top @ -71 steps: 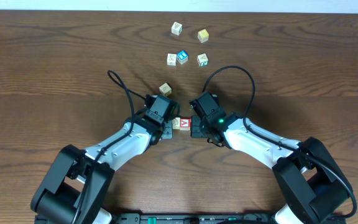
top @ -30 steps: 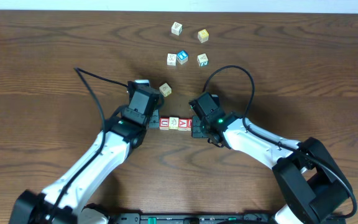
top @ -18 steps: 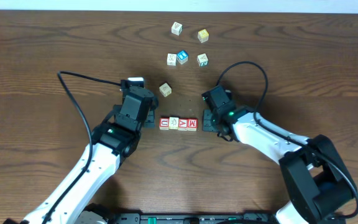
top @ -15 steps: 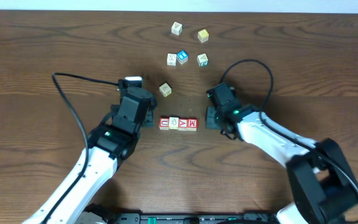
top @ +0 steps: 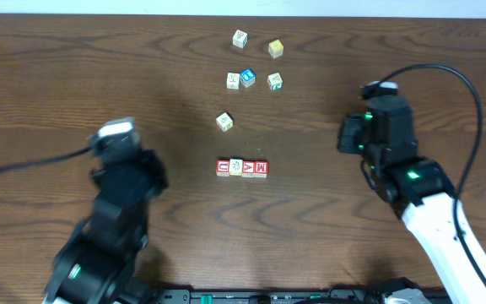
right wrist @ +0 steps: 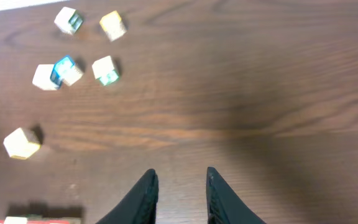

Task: Lift 4 blocks

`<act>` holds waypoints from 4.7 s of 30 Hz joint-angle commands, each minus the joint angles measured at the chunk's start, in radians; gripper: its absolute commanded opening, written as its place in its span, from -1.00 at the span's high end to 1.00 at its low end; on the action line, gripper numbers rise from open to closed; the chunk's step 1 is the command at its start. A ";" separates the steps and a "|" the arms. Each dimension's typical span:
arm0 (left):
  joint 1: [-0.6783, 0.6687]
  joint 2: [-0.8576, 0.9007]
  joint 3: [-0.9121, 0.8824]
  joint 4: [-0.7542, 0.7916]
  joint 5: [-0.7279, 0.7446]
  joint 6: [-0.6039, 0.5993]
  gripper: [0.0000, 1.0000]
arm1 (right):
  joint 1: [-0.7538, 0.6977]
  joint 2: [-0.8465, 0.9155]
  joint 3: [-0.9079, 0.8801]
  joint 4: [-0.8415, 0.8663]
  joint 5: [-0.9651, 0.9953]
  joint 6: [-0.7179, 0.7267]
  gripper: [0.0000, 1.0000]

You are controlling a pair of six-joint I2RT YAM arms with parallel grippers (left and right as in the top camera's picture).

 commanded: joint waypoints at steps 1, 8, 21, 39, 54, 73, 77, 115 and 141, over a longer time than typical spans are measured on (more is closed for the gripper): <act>0.004 -0.160 0.026 -0.020 -0.075 0.029 0.76 | -0.050 -0.057 0.013 -0.026 0.071 -0.066 0.14; 0.004 -0.393 0.027 -0.038 -0.075 0.029 0.14 | -0.077 -0.043 0.012 -0.037 0.206 -0.065 -0.99; 0.004 -0.480 0.153 -0.248 -0.214 0.031 -0.08 | -0.076 0.062 0.012 -0.040 0.172 -0.065 -0.99; 0.004 -0.480 0.197 -0.288 -0.399 0.046 -0.21 | -0.076 0.070 0.012 0.061 0.441 -0.319 -0.99; 0.004 -0.480 0.197 -0.287 -0.395 0.046 -0.52 | -0.076 0.070 0.012 0.061 0.441 -0.319 -0.99; 0.004 -0.476 0.039 0.003 -0.378 0.117 -0.53 | -0.076 0.070 0.012 0.061 0.441 -0.319 -0.98; 0.104 -0.471 -0.162 0.377 -0.122 0.250 -0.53 | -0.076 0.070 0.012 0.061 0.441 -0.319 -0.99; 0.509 -0.700 -0.806 0.386 0.315 0.283 -0.54 | -0.076 0.070 0.012 0.061 0.441 -0.319 -0.99; 0.509 -0.699 -0.806 0.386 0.316 0.283 -0.54 | -0.067 -0.138 0.012 -0.023 0.433 -0.319 -0.99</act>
